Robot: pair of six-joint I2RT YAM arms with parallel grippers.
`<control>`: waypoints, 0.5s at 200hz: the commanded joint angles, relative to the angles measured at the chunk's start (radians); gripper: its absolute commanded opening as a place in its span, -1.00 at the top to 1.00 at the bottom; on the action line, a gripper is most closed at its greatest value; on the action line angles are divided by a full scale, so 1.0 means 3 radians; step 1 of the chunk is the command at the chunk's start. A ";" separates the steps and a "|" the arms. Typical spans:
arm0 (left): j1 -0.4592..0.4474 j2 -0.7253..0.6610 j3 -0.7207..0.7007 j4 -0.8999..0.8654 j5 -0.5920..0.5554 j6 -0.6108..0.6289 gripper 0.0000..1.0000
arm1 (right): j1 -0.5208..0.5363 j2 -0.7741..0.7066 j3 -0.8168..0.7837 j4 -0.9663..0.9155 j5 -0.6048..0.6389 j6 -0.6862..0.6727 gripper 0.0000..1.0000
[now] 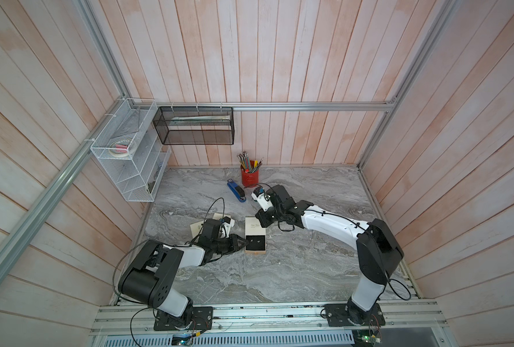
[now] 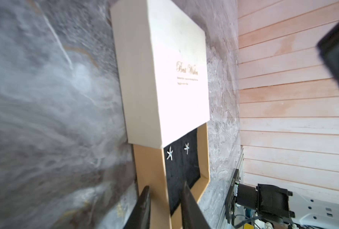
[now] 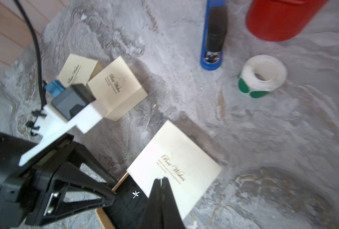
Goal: Place the earrings into the drawer-style jewelry box
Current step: Adjust the jewelry box at the center of the board.
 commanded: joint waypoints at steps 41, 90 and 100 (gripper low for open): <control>-0.0492 0.0374 0.0451 0.0377 -0.0018 -0.0233 0.03 | -0.0184 -0.0400 -0.0602 0.0194 0.0591 0.0587 0.81; -0.0548 -0.0070 0.0514 -0.0175 -0.0238 -0.0003 -0.07 | -0.0272 -0.0783 -0.1031 0.0139 0.0933 0.0886 0.81; -0.0527 -0.0282 0.0544 -0.0444 -0.0376 0.0148 -0.12 | -0.0272 -0.0836 -0.1092 0.0064 0.0937 0.0920 0.82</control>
